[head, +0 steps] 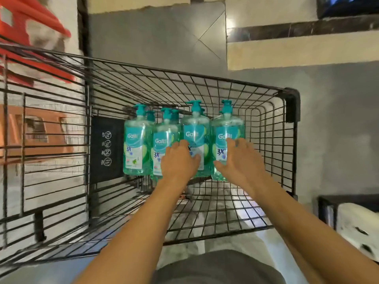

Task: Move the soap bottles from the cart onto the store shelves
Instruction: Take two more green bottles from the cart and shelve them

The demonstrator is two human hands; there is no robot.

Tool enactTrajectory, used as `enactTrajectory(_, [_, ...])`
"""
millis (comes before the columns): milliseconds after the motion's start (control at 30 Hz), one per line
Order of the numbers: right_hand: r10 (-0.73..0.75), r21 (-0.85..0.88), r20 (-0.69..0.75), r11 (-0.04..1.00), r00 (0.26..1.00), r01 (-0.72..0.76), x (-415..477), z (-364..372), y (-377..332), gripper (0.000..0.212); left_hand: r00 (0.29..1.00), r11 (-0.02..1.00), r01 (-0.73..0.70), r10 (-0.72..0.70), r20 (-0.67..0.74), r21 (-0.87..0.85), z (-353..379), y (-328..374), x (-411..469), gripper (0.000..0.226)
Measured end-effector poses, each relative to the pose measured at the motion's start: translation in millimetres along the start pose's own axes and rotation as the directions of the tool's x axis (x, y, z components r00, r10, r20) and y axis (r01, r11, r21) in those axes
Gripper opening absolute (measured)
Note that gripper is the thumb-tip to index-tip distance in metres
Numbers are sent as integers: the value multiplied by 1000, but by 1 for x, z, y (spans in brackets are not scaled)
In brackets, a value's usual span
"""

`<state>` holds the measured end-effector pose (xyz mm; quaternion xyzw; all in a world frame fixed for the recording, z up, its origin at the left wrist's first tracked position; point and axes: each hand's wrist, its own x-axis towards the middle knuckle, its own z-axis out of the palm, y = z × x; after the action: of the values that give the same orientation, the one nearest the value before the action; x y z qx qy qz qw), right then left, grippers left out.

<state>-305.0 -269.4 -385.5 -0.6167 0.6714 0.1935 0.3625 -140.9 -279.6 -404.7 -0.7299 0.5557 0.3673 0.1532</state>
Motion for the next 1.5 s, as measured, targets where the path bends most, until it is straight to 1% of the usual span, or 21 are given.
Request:
enactTrajectory(167, [98, 237, -81, 968, 992, -76, 34, 23, 15, 98, 988, 965, 120, -140, -71, -232, 39, -4, 29, 79])
enactTrajectory(233, [156, 346, -138, 933, 978, -100, 44, 29, 20, 107, 978, 950, 154, -186, -99, -270, 50, -3, 36, 85])
enactTrajectory(300, [215, 441, -141, 888, 967, -133, 55, 37, 28, 118, 968, 946, 194, -228, -107, -260, 57, -1, 42, 89])
enactTrajectory(333, [248, 484, -118, 860, 961, -163, 58, 38, 31, 124, 965, 945, 209, -241, -106, -252, 60, 0, 44, 91])
enactTrajectory(433, [319, 626, 40, 730, 947, -272, 74, 52, 44, 134, 956, 943, 226, -263, -132, -245, 65, 3, 47, 93])
enactTrajectory(467, [329, 661, 85, 688, 941, -300, 77, 55, 47, 133, 953, 944, 225, -264, -145, -242, 66, 3, 47, 94])
enactTrajectory(533, [302, 718, 146, 623, 942, -311, 82, 58, 54, 119, 950, 945, 230, -270, -155, -231, 68, 6, 46, 94])
enactTrajectory(600, [268, 734, 138, 619, 954, -280, 84, 57, 59, 98, 949, 942, 241, -279, -146, -233, 68, 9, 47, 96])
enactTrajectory(667, [278, 730, 73, 639, 958, -241, 81, 54, 62, 83, 947, 935, 264, -299, -121, -238, 66, 14, 47, 106])
enactTrajectory(700, [294, 721, 40, 653, 955, -231, 82, 59, 68, 84, 945, 929, 284, -313, -95, -237, 65, 19, 48, 112])
enactTrajectory(767, [326, 680, -37, 701, 945, -215, 77, 64, 80, 104, 940, 910, 327, -341, -9, -255, 66, 30, 54, 124])
enactTrajectory(800, [346, 659, -54, 717, 937, -227, 77, 69, 87, 115, 937, 892, 342, -347, 37, -294, 68, 35, 58, 129])
enactTrajectory(867, [329, 648, -57, 730, 942, -216, 73, 66, 93, 123, 934, 832, 351, -341, 103, -429, 74, 40, 66, 135])
enactTrajectory(933, [312, 668, -25, 712, 950, -216, 71, 61, 95, 121, 931, 764, 357, -336, 140, -538, 78, 36, 72, 138])
enactTrajectory(1000, [289, 707, -30, 683, 957, -184, 73, 59, 95, 117, 922, 705, 381, -340, 187, -598, 75, 27, 73, 139])
enactTrajectory(1100, [305, 769, -9, 610, 952, -188, 66, 55, 94, 96, 917, 653, 398, -313, 249, -645, 68, 16, 72, 136])
enactTrajectory(1167, [306, 803, -14, 570, 952, -172, 59, 55, 95, 88, 919, 622, 392, -292, 264, -678, 64, 13, 66, 134])
enactTrajectory(1233, [297, 828, -31, 543, 954, -143, 51, 57, 96, 88, 925, 606, 376, -286, 248, -701, 62, 8, 57, 134])
enactTrajectory(1333, [299, 840, -38, 527, 954, -131, 33, 54, 92, 100, 937, 589, 343, -265, 226, -731, 55, -1, 35, 137])
enactTrajectory(1400, [263, 829, -67, 551, 962, -93, 16, 50, 89, 106, 951, 573, 304, -225, 211, -761, 45, -8, 16, 144])
enactTrajectory(1500, [269, 844, -108, 533, 957, -55, -15, 38, 82, 104, 976, 589, 214, -159, 148, -779, 22, -14, -17, 143])
